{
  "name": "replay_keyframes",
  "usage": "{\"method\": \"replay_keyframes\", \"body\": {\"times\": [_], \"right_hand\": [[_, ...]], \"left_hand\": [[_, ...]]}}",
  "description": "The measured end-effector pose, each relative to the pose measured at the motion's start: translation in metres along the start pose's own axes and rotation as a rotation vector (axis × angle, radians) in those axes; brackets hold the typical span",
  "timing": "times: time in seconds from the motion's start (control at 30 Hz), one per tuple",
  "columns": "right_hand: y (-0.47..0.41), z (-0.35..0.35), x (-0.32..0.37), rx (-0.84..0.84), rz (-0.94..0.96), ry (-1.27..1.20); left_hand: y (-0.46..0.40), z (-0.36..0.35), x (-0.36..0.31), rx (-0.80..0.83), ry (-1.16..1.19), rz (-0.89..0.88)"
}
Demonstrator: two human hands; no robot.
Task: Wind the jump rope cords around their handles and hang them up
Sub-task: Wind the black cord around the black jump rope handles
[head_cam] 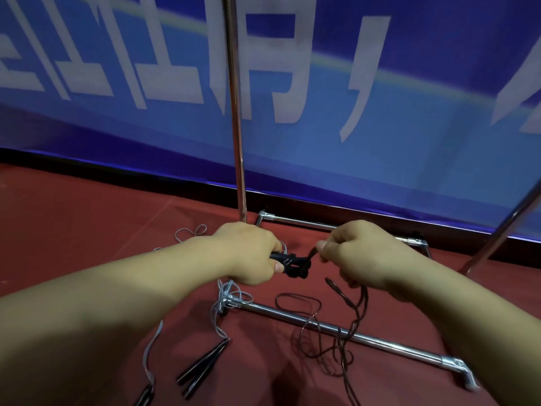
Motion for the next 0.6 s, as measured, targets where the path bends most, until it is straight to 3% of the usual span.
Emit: {"method": "replay_keyframes", "body": {"times": [0.2, 0.33, 0.43, 0.6], "right_hand": [[-0.008, 0.010, -0.008, -0.144, 0.061, 0.069], [-0.015, 0.008, -0.013, -0.130, 0.085, 0.115], [-0.018, 0.009, -0.015, -0.063, 0.056, -0.104], [-0.021, 0.010, -0.018, 0.084, 0.020, -0.431]], "left_hand": [[0.001, -0.005, -0.013, 0.045, 0.105, -0.114], [0.010, -0.005, -0.027, 0.104, 0.188, -0.201], [0.021, -0.002, -0.034, 0.139, 0.368, -0.288], [0.042, 0.004, -0.029, 0.254, 0.925, -0.366]]}}
Point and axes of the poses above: each hand's wrist, its own y-axis away from the middle knuckle, its own z-axis out of the back of the hand, x = y × z, the point moved 5 cm from there along -y, towards the middle knuckle
